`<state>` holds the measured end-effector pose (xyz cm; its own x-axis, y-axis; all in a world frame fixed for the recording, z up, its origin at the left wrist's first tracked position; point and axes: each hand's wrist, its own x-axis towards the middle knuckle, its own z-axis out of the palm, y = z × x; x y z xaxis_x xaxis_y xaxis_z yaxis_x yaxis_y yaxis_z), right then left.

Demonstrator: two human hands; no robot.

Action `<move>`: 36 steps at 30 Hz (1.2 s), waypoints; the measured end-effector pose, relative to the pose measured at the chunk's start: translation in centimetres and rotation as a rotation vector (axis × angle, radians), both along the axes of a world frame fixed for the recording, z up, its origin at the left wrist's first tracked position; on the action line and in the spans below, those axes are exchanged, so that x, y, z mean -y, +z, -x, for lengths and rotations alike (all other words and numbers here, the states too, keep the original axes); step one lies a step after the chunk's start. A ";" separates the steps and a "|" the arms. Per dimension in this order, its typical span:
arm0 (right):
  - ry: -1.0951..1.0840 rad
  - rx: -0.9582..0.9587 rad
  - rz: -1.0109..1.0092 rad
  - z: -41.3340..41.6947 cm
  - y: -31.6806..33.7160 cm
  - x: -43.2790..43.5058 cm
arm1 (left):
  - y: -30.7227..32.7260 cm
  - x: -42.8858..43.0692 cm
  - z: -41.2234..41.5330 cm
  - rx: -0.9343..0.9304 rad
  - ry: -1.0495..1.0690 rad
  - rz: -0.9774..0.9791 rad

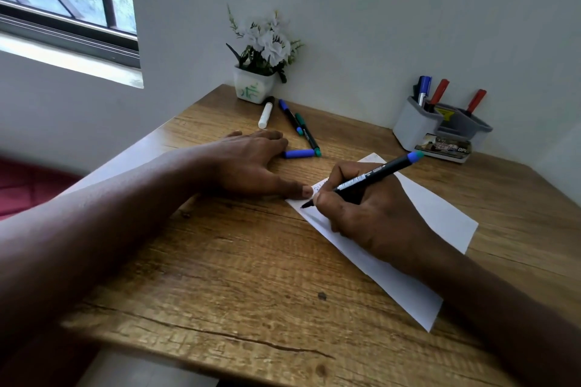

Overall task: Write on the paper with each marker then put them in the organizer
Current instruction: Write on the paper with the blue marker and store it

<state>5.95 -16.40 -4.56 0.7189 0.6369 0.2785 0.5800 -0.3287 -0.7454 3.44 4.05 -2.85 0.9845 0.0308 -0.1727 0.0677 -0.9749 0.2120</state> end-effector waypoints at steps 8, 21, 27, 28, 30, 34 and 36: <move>0.016 0.023 0.018 -0.1 -0.1 0.1 | 0.0 0.0 0.0 -0.004 0.003 0.007; 0.004 0.043 -0.005 0.1 -0.4 0.0 | -0.3 -0.3 -0.4 0.026 0.002 0.006; -0.007 0.023 -0.023 0.1 -0.2 0.1 | -0.2 -0.2 -0.3 0.027 -0.003 0.010; -0.011 0.026 -0.018 0.1 -0.2 0.0 | -0.3 -0.3 -0.3 0.031 -0.005 0.014; -0.037 0.051 -0.020 0.2 -0.4 -0.1 | -0.3 -0.3 -0.3 0.031 -0.004 0.015; -0.065 0.045 -0.036 0.1 -0.3 -0.1 | -0.2 -0.2 -0.4 0.028 0.000 0.011; -0.054 0.058 -0.011 0.2 -0.3 -0.1 | -0.3 -0.3 -0.5 0.036 -0.002 0.010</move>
